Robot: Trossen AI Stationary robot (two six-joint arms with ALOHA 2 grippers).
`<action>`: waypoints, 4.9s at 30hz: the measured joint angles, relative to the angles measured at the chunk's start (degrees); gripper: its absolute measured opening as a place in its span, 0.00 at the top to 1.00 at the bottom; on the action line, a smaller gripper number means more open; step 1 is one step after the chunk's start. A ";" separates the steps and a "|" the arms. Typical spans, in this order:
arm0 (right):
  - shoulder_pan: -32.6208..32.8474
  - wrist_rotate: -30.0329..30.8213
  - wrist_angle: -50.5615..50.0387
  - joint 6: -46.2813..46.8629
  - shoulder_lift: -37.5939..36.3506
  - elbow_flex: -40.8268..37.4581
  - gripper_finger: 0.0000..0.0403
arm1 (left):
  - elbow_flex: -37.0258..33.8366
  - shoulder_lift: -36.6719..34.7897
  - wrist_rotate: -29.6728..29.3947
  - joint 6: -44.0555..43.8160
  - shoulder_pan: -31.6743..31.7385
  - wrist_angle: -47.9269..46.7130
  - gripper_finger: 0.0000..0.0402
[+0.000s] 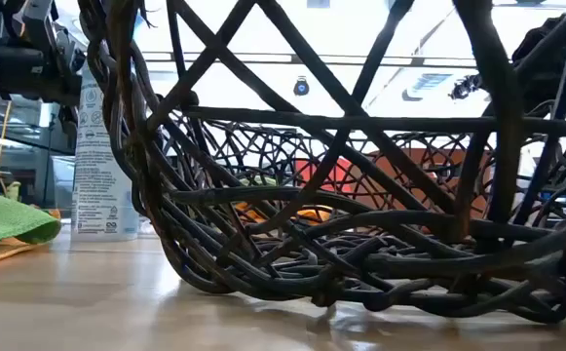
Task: Sort microfiber towel by color & place in baskets
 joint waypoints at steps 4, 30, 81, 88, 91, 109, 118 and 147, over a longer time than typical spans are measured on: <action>-0.02 -0.01 -0.02 0.00 -0.02 0.00 1.00 | 0.00 0.00 -0.01 -0.02 0.00 0.00 0.99; -0.01 -0.01 0.00 0.00 -0.02 -0.01 1.00 | 0.00 -0.01 -0.01 -0.02 0.00 0.00 0.99; -0.02 0.00 0.00 0.00 -0.02 0.00 1.00 | 0.00 -0.02 -0.01 -0.01 0.00 0.00 0.99; -0.01 0.00 -0.01 -0.01 -0.02 -0.02 1.00 | -0.01 0.00 -0.02 0.00 0.00 0.00 0.99; -0.02 0.00 -0.01 0.00 -0.01 -0.01 1.00 | 0.00 0.00 -0.01 -0.01 0.00 0.00 0.99; -0.02 -0.01 -0.02 0.00 -0.01 0.00 1.00 | -0.02 0.00 -0.01 -1.50 0.00 1.08 0.99; -0.01 -0.01 0.00 0.00 0.00 0.00 1.00 | 0.19 1.80 -8.92 -13.36 1.28 27.98 0.99; 0.00 0.00 -0.02 0.00 -0.02 -0.02 1.00 | 79.32 94.46 34.42 18.65 40.02 -44.97 0.63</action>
